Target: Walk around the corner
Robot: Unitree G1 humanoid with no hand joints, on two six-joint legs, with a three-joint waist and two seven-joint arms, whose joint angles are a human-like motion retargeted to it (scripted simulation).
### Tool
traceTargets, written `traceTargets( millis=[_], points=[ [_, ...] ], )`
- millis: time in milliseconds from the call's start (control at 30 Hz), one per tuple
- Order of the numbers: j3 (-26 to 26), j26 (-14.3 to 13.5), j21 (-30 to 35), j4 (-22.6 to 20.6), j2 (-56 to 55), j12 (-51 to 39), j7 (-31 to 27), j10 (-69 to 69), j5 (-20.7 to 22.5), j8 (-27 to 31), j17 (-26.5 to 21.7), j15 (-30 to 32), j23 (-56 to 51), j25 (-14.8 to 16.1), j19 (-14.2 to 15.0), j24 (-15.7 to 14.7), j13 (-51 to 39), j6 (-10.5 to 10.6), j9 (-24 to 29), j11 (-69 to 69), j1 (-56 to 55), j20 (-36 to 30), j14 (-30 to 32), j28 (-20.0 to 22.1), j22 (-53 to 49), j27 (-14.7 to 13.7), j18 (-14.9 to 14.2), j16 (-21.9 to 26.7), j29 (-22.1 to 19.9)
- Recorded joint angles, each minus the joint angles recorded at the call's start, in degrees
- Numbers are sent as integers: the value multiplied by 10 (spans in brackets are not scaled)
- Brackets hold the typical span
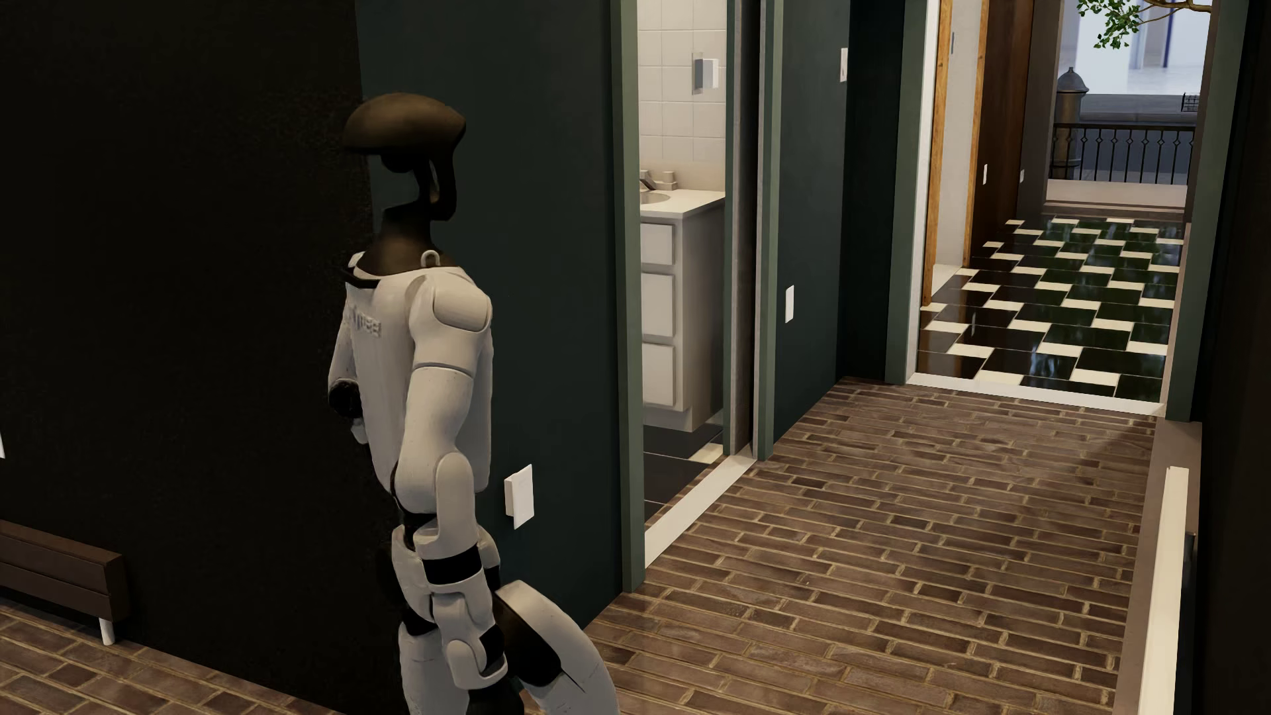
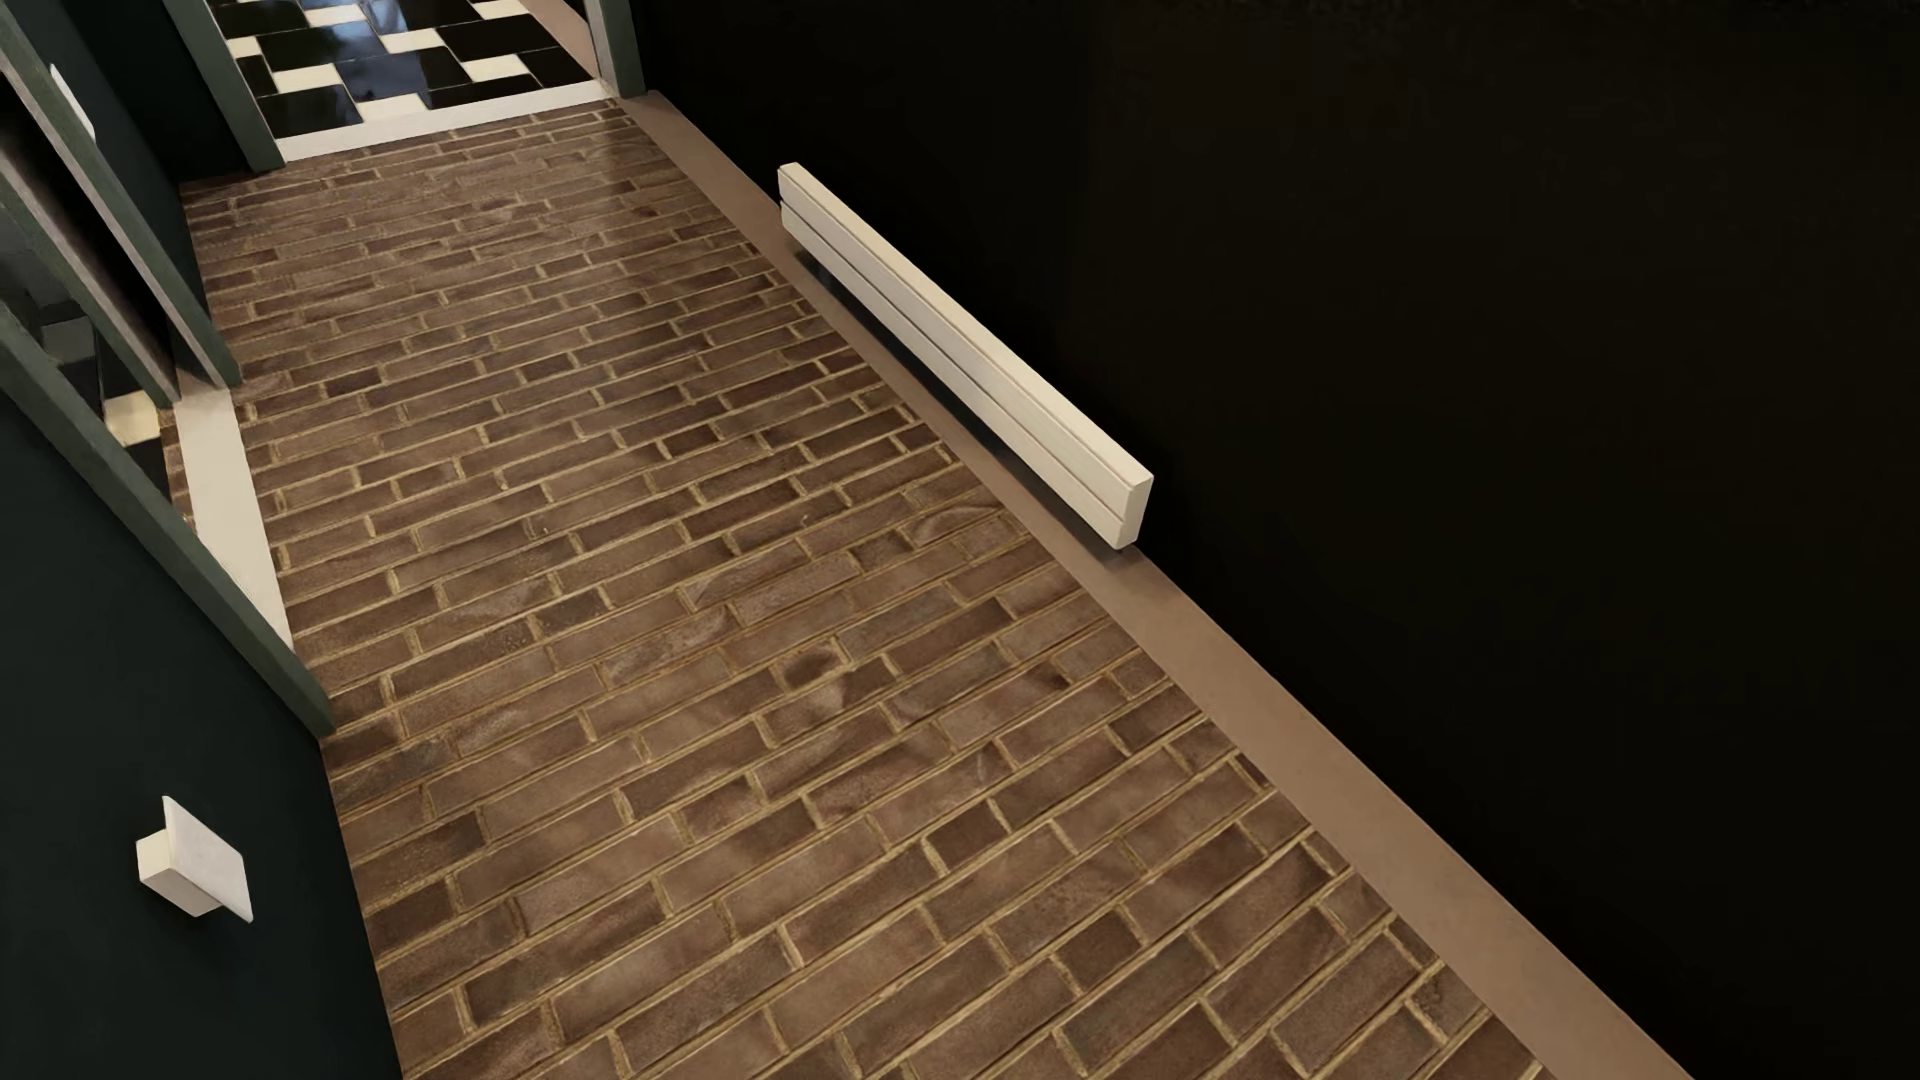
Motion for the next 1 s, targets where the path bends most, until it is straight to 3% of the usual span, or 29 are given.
traceTargets(
  millis=[33,100,200,267,333,400,467,500,567,600,667,700,767,800,833,900,967,1000],
  points=[
    [-10,0,-30,3,7,16,0,0,1,0,-3,4,-14,0,0,0,2,-1,-2,7,21,-50,4,0,31,0,0,-1,0],
    [-30,0,-56,23,11,53,0,0,3,0,-14,13,-21,0,0,0,3,22,-11,44,51,-160,43,0,105,0,0,-18,0],
    [-41,0,-29,47,73,106,0,152,-9,0,-18,-83,2,0,0,0,-4,58,-19,61,-38,-250,193,0,130,0,0,-15,0],
    [-12,0,-7,39,94,100,0,366,-23,0,-9,-128,4,0,0,0,-13,68,-38,51,-208,-209,266,0,114,0,0,-3,0],
    [36,0,5,21,146,93,0,483,-36,0,6,-146,-5,0,0,0,-25,49,-42,24,-325,-115,187,0,87,0,0,4,0],
    [68,0,-16,4,220,100,0,411,-38,0,16,-158,-25,0,0,0,-30,29,-34,-7,-382,-7,216,0,42,0,0,1,0],
    [102,0,-49,-9,274,96,0,219,-34,0,14,-169,-43,0,0,0,-36,21,-18,-17,-390,43,279,0,8,0,0,-16,0],
    [112,0,-58,-10,305,97,0,122,-29,0,10,-174,-48,0,0,0,-40,22,-9,-20,-376,49,276,0,-3,0,0,-23,0],
    [121,0,-73,11,353,103,0,17,-10,0,4,-182,-58,0,0,0,-41,26,-2,-23,-362,41,136,0,-14,0,0,-25,0],
    [118,0,-80,15,370,105,0,19,-5,0,4,-185,-64,0,0,0,-36,23,-3,-22,-375,28,119,0,-6,0,0,-24,0],
    [124,0,-100,4,393,102,0,44,-25,0,9,-169,-72,0,0,0,-8,4,-16,-6,-399,-15,264,0,42,0,0,-24,0],
    [125,0,-100,-5,391,105,0,66,-45,0,15,-133,-69,0,0,0,13,-12,-29,15,-408,-43,295,0,71,0,0,-22,0],
    [101,0,-64,-16,328,118,0,78,-95,0,25,16,-38,0,0,0,41,-40,-48,151,-364,-115,246,0,119,0,0,-10,0],
    [75,0,-35,-39,228,106,0,67,-132,0,25,71,-24,0,0,0,38,-57,-69,265,-359,-167,221,0,133,0,0,-5,0],
    [47,0,-13,-46,153,89,0,58,-135,0,26,42,-9,0,0,0,38,-56,-73,359,-333,-206,192,0,140,0,0,0,0],
    [7,0,33,-40,85,45,0,31,-137,0,24,-83,13,0,0,0,51,-37,-44,449,-219,-246,96,0,141,0,0,7,0],
    [-15,0,87,-9,53,29,0,22,-106,0,27,-164,41,0,0,0,65,-9,-12,386,-99,-140,-4,0,105,0,0,17,0],
    [-26,0,113,-2,34,19,0,19,-95,0,30,-171,49,0,0,0,63,-1,-4,314,-68,-70,-24,0,76,0,0,20,0]
  ],
)
